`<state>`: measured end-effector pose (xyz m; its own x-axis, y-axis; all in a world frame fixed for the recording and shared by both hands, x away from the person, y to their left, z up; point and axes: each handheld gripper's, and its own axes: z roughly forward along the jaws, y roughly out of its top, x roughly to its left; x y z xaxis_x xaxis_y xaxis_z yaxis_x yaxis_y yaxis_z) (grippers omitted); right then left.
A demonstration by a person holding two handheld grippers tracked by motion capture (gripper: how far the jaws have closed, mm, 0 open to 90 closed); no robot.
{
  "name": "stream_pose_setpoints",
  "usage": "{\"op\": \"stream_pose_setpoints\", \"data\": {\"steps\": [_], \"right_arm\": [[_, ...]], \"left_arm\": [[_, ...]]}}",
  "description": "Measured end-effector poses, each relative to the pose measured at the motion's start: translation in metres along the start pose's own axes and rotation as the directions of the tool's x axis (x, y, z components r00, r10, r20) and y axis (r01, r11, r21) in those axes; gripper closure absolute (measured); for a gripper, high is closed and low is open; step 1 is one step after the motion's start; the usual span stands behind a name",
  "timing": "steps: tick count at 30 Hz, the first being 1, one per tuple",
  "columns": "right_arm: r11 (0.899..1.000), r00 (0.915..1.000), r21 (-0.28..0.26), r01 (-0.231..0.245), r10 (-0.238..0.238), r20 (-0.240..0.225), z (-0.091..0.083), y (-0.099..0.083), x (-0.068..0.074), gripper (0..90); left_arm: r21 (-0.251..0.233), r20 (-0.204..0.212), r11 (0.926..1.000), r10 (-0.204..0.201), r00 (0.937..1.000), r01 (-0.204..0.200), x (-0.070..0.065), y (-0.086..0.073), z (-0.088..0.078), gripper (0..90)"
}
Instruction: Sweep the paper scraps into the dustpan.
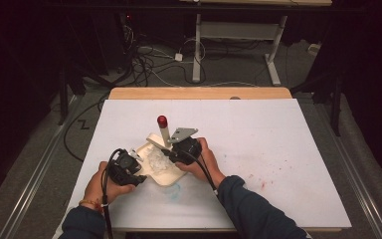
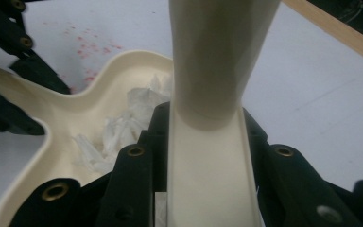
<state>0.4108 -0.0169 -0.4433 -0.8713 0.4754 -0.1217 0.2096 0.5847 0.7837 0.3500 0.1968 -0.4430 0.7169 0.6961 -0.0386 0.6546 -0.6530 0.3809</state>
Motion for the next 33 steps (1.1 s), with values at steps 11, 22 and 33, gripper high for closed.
{"op": "stream_pose_setpoints", "data": {"steps": [11, 22, 33], "right_arm": [[0.999, 0.9999, -0.043, -0.008, 0.008, -0.01, -0.018, 0.012, 0.005, 67.5], [0.998, 0.9971, -0.056, -0.027, 0.031, 0.069, -0.043, 0.015, -0.015, 67.5], [0.999, 0.9928, 0.025, -0.045, 0.042, 0.112, -0.06, -0.013, -0.032, 67.5]], "left_arm": [[0.002, -0.001, 1.0, 0.003, 1.0, -0.003, 0.0, -0.001, 0.001, 63.4], [0.009, -0.003, 0.9999, 0.009, 1.0, -0.009, -0.001, -0.002, 0.002, 63.4], [0.018, 0.005, 0.9997, 0.015, 0.9999, -0.015, 0.001, -0.005, 0.004, 63.4]]}}
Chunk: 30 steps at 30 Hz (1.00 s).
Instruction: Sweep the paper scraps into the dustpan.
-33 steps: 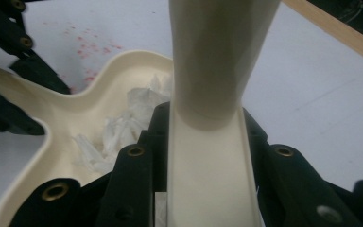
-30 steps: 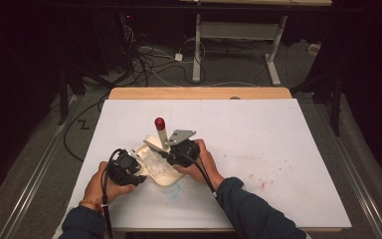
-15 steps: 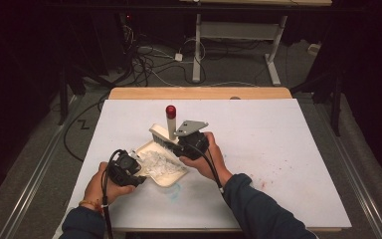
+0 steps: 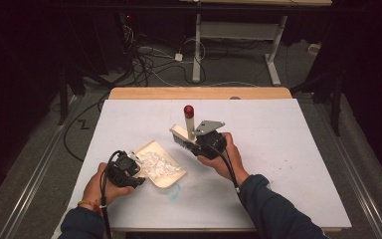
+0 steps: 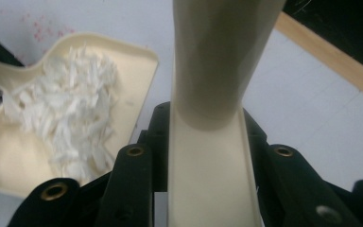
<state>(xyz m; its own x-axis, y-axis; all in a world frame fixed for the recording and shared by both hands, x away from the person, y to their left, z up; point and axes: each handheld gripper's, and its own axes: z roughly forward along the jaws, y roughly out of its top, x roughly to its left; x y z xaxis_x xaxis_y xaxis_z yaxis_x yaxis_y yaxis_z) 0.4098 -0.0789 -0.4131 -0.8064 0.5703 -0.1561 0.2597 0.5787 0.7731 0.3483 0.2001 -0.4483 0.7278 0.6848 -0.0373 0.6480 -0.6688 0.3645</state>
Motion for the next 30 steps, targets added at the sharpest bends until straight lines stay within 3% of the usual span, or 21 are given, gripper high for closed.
{"op": "stream_pose_setpoints", "data": {"steps": [8, 17, 21, 24, 27, 30], "right_arm": [[0.998, 0.9976, 0.052, 0.044, -0.041, -0.056, -0.02, -0.023, 0.008, 67.5], [0.993, 0.9792, 0.045, 0.108, -0.098, -0.178, -0.028, -0.018, 0.054, 67.5], [0.991, 0.9748, 0.026, 0.13, -0.123, -0.186, -0.027, -0.012, 0.063, 67.4], [0.989, 0.9732, 0.016, 0.146, -0.141, -0.182, -0.027, -0.007, 0.062, 67.4], [0.992, 0.9769, -0.001, 0.128, -0.126, -0.172, -0.028, -0.004, 0.053, 67.5], [0.996, 0.9804, -0.028, 0.081, -0.084, -0.178, -0.029, -0.004, 0.041, 67.5]], "left_arm": [[0.004, -0.007, 1.0, 0.001, 1.0, -0.001, -0.001, 0.0, 0.0, 63.4], [0.005, -0.02, 0.9999, -0.014, 0.9997, 0.014, -0.002, -0.003, 0.0, 63.4], [0.004, -0.024, 0.9999, -0.013, 0.9996, 0.013, -0.002, -0.003, 0.0, 63.4], [0.001, -0.025, 1.0, -0.01, 0.9996, 0.01, -0.003, -0.004, 0.0, 63.4], [-0.003, -0.023, 0.9999, -0.012, 0.9997, 0.012, -0.003, -0.005, -0.001, 63.4], [-0.006, -0.02, 0.9999, -0.015, 0.9997, 0.015, -0.003, -0.005, -0.001, 63.4]]}}
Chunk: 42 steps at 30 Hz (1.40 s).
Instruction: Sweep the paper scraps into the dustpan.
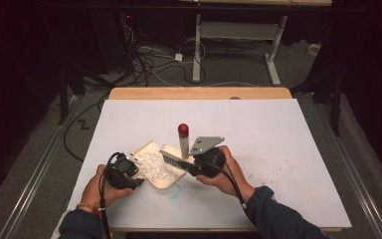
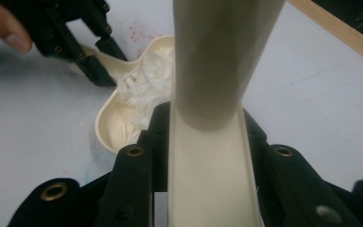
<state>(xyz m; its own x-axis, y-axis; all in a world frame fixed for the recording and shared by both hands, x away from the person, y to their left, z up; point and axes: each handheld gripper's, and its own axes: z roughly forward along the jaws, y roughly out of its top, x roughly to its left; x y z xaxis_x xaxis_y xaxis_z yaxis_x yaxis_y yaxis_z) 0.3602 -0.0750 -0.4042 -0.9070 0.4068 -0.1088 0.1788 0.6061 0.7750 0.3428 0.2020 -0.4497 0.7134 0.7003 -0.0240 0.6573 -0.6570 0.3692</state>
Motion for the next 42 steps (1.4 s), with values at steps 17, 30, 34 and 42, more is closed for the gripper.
{"op": "stream_pose_setpoints", "data": {"steps": [17, 30, 34, 42], "right_arm": [[1.0, 0.9933, 0.03, -0.001, -0.002, 0.115, 0.036, -0.006, -0.029, 67.5], [0.998, 0.998, 0.021, 0.063, -0.063, 0.001, 0.042, -0.002, -0.004, 67.5], [0.999, 0.999, 0.003, 0.041, -0.041, 0.019, 0.033, -0.002, -0.008, 67.5], [1.0, 0.9981, -0.031, 0.004, -0.002, 0.062, 0.001, -0.011, -0.023, 67.5]], "left_arm": [[0.005, 0.01, 0.9997, 0.022, 0.9997, -0.022, -0.002, 0.003, 0.001, 63.4], [0.009, -0.002, 0.9995, 0.029, 0.9996, -0.029, -0.004, 0.004, 0.001, 63.4], [0.006, 0.002, 0.9996, 0.027, 0.9996, -0.027, -0.004, 0.004, 0.002, 63.4], [0.007, 0.008, 0.9997, 0.022, 0.9997, -0.022, -0.003, 0.003, 0.003, 63.4]]}}
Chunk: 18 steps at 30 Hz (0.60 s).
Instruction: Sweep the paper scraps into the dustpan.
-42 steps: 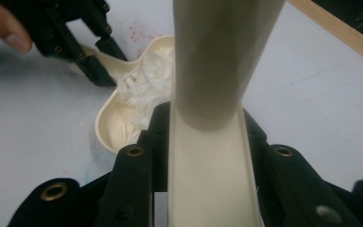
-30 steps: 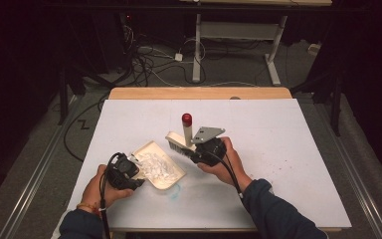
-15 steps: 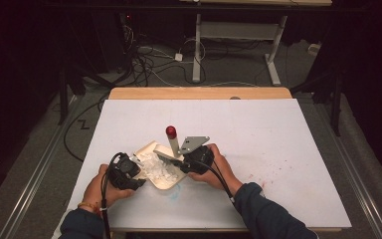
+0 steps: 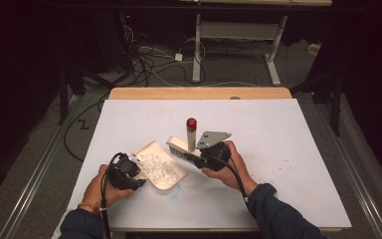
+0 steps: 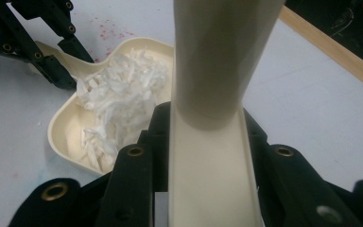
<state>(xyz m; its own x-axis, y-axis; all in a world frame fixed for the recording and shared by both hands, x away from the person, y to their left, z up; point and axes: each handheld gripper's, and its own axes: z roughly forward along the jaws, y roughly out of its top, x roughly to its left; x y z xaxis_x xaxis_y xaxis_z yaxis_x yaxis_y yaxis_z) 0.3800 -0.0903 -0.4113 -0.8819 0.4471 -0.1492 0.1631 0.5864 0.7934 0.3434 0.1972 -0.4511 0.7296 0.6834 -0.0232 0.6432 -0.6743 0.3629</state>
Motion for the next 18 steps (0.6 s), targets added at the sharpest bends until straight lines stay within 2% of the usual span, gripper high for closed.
{"op": "stream_pose_setpoints", "data": {"steps": [8, 18], "right_arm": [[0.999, 0.9983, -0.006, -0.046, 0.046, 0.035, -0.029, -0.015, -0.014, 67.4], [0.999, 0.9977, 0.013, -0.042, 0.042, 0.053, -0.054, -0.028, -0.021, 67.4]], "left_arm": [[-0.001, 0.004, 1.0, -0.003, 1.0, 0.003, 0.001, 0.0, 0.001, 63.3], [-0.018, 0.001, 0.9997, -0.015, 0.9999, 0.015, 0.0, 0.001, -0.003, 63.3]]}}
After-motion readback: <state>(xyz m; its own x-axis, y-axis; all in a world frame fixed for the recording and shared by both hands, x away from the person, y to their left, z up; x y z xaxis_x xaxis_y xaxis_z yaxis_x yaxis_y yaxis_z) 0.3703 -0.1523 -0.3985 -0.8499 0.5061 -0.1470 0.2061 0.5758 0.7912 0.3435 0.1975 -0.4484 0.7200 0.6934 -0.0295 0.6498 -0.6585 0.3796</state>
